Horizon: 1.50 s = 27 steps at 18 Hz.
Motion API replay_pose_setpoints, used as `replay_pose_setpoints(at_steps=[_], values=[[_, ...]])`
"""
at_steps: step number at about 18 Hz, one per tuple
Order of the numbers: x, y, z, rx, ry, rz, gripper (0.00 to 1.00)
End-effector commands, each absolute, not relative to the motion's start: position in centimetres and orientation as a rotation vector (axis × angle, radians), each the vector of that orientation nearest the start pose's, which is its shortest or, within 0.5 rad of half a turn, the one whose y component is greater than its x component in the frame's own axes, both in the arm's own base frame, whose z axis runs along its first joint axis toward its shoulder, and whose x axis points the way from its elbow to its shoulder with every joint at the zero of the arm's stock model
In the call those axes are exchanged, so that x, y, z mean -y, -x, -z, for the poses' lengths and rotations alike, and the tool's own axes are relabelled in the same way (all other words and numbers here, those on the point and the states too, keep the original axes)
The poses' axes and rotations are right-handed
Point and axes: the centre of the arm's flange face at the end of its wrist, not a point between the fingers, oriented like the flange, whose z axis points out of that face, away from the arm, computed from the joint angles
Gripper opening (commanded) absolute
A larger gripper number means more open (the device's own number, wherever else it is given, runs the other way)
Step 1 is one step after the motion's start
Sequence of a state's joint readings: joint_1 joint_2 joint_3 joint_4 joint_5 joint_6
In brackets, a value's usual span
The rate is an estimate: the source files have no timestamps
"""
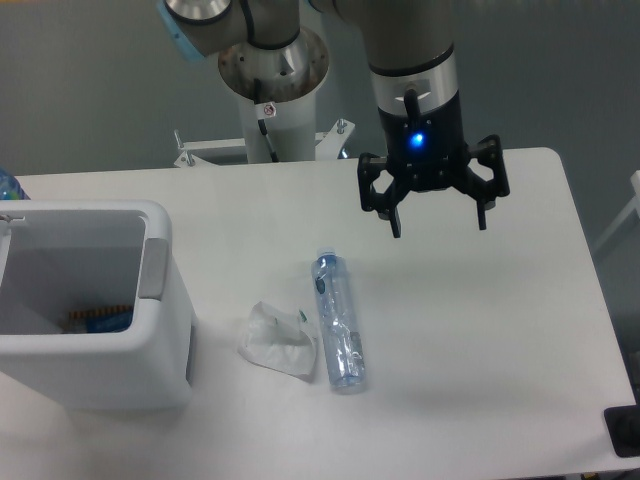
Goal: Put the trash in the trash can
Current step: 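Move the open gripper down toward the white tissue beside the bottle, then lower the gripper onto the crumpled white tissue and close on it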
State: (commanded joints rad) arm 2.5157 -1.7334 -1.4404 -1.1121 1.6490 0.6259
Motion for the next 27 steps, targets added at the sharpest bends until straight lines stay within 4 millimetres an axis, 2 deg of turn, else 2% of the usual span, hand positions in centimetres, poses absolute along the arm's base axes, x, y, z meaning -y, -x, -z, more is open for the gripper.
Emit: replay_pose_setpoints(at_steps=[4,8,11,16,18,20,27], values=[[-44.7,40.2,-48.9,0.483,2.844,-0.469,1.0],[-44.8,39.8,-47.0,0.547,2.809,-0.466,1.0],[-46.5,38.2,-45.5,0.58,2.816,-0.428,1.0],[-47.2,35.6,-39.7,0.617,2.892,-0.286,1.0],[-48.2,34.6,-38.6,0.647,2.883,-0.215,1.0],[-49.1,34.5,-36.8,0.694,2.87,-0.117,1.0],[-50.2,32.9,-30.2,0.714,2.967,-0.003,1.0]])
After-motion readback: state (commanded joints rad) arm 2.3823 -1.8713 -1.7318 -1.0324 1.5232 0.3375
